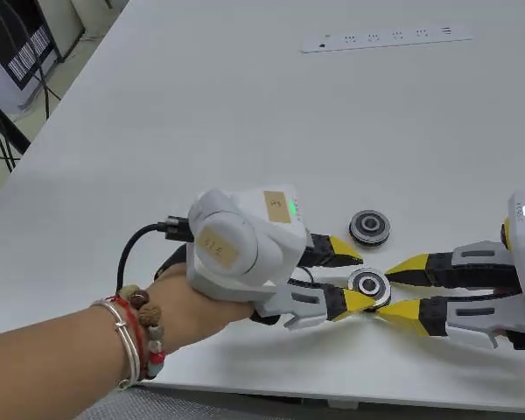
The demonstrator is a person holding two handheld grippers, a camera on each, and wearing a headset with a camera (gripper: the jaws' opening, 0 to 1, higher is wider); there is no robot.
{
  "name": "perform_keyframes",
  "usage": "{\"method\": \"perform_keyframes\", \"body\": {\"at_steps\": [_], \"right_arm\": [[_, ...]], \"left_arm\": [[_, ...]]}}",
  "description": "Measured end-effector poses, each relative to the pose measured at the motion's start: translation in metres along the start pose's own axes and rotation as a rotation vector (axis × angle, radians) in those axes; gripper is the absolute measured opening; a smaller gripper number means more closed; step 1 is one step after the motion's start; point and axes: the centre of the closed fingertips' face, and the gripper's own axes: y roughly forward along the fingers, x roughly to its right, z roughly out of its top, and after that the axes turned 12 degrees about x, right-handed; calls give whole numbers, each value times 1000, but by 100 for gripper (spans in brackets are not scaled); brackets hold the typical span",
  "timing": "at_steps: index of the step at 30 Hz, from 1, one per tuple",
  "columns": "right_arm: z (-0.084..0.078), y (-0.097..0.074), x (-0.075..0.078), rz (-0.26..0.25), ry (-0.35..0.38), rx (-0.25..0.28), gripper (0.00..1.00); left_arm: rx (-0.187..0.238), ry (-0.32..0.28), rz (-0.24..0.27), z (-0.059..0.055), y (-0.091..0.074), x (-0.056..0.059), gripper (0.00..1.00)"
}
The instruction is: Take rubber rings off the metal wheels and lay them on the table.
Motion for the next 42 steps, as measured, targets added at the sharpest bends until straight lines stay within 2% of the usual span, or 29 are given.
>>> {"method": "perform_keyframes", "body": {"at_steps": [2,5,7,11,12,14,15,16,22,24,27,31,34,35,39,42], "right_arm": [[-1,0,1,-2,8,0,19],[-2,-1,3,-5,-6,-5,17],[-2,-1,4,-5,-7,-7,16],[-3,-2,5,-8,-10,-13,14],[-3,-3,5,-9,-9,-14,12],[-2,-6,6,-10,-25,-9,0],[-2,-7,14,-49,-27,-2,0],[-2,-6,10,-27,15,5,0],[-2,-6,12,-69,100,-5,0],[0,-7,11,-84,168,4,0],[4,-10,15,-101,201,28,0],[10,-11,11,-110,321,71,0],[19,-11,8,-94,447,134,0],[15,-12,10,-103,433,115,0],[19,-10,4,-93,396,114,0],[20,-9,3,-86,397,111,0]], "left_arm": [[-14,17,-1,-2,0,0,20],[-5,29,-35,-2,1,6,15],[-1,40,-18,-3,1,4,15],[1,22,-16,-4,1,3,15],[2,28,-14,-5,1,2,15],[5,23,-10,-5,0,2,15],[7,21,-10,-5,1,2,15],[9,31,-7,-5,0,2,14],[13,39,-6,-5,-1,1,14],[12,45,-6,-5,-1,1,14],[13,44,-5,-5,-1,0,14],[20,42,-3,-5,-2,1,14],[23,42,-2,-4,-2,1,14],[26,38,-1,-4,-2,1,14],[26,36,1,-4,-2,1,14],[28,36,2,-4,-2,1,14]]}}
